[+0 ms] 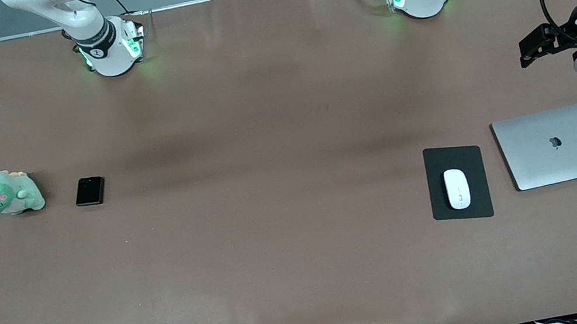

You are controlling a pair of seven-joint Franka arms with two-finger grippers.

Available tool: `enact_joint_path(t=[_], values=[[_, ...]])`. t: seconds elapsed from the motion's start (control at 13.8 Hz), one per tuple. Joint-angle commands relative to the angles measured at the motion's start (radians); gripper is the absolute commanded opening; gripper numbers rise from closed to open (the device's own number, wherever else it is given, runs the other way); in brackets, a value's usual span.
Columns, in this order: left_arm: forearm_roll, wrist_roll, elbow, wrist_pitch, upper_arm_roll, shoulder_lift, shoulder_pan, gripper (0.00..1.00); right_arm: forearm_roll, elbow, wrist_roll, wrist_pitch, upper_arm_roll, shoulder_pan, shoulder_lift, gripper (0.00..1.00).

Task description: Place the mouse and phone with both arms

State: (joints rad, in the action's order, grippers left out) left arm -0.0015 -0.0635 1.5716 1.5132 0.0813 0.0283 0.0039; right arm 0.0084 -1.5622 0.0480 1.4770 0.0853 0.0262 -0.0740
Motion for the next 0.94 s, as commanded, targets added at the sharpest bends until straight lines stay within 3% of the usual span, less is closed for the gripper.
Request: enact_joint_path(t=[0.0, 0.87], values=[[0.018, -0.004, -0.016, 0.001, 0.003, 0.008, 0.002, 1.00, 0.024, -0.010, 0.015, 0.014, -0.004, -0.011, 0.000, 1.00], [0.018, -0.001, -0.016, 0.001, 0.003, 0.010, 0.002, 1.00, -0.005, -0.016, 0.019, 0.025, -0.004, -0.029, 0.000, 1.00]])
